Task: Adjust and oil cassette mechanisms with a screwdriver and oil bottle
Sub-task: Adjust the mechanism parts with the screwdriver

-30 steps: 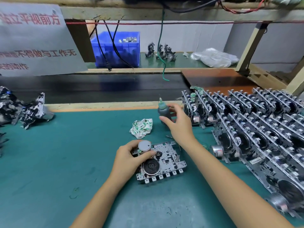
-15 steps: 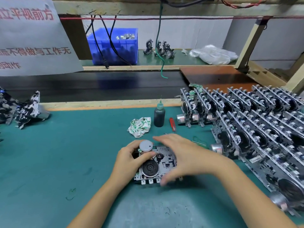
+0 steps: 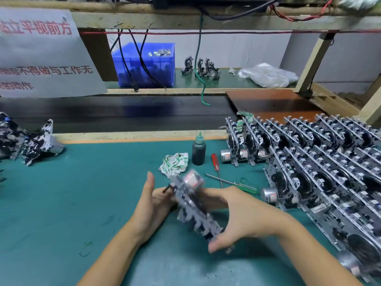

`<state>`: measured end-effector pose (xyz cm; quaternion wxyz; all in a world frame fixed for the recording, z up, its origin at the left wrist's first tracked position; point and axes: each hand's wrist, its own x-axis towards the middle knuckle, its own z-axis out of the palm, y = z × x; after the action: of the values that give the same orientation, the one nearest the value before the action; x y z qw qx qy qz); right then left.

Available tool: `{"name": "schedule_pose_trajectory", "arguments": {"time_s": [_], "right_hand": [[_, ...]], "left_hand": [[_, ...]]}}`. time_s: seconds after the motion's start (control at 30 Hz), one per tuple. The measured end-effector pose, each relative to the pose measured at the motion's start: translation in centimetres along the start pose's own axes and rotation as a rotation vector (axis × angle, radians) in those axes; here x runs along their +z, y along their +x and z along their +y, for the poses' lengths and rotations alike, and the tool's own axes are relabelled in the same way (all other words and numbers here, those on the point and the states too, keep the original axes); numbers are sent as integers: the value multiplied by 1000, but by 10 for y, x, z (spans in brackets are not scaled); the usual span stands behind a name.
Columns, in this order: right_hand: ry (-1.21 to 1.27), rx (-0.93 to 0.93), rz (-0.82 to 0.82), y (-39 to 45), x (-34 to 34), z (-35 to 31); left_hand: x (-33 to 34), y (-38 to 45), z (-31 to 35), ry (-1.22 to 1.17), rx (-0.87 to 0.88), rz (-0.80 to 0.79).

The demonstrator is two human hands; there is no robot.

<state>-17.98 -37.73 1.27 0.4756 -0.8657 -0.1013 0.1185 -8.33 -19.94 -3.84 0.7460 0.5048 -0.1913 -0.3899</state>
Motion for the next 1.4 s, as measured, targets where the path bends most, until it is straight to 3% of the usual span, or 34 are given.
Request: {"name": "schedule_pose_trajectory", "arguments": {"time_s": [0.07,0.17,0.23,0.33,0.47,0.57,0.6,0.67,0.73,1.0,1.07,1.13,1.23,1.3,1.4], "right_hand": [[366,-13,-53,-1,2,-3],[645,-93,-134,1,10,-9],[698,-76,-95,5,16,-6],[519,38,229,20,34,13],[250,-13,689,24,35,31],[-286,77,987,23,17,45],[-449,159,976,24,14,50],[-677,342,796,29,12,59],[-774,421,698,32,10,64],[-571,270,850,27,2,65],[-437,218,869,26,0,61],[-148,196,804,23,-1,54],[438,204,439,17,2,40],[571,197,180,14,8,33],[556,205,82,15,14,29]], "left_hand": [[8,5,2,-121,-76,-114],[21,10,4,-377,-158,-347],[21,13,1,-479,-191,-261],[15,15,-2,-573,-76,-332],[-2,14,4,-530,-58,-219],[-8,18,-1,-481,-58,-85],[-8,20,-3,-493,-62,-65],[-6,21,-5,-514,-93,-30],[-7,22,-6,-536,-130,-12],[-4,22,-12,-545,-252,38],[-4,22,-10,-542,-272,50],[-3,23,-10,-525,-279,65],[-3,23,-10,-512,-276,78],[-4,25,-10,-520,-283,99],[-6,25,-11,-479,-314,80]]}}
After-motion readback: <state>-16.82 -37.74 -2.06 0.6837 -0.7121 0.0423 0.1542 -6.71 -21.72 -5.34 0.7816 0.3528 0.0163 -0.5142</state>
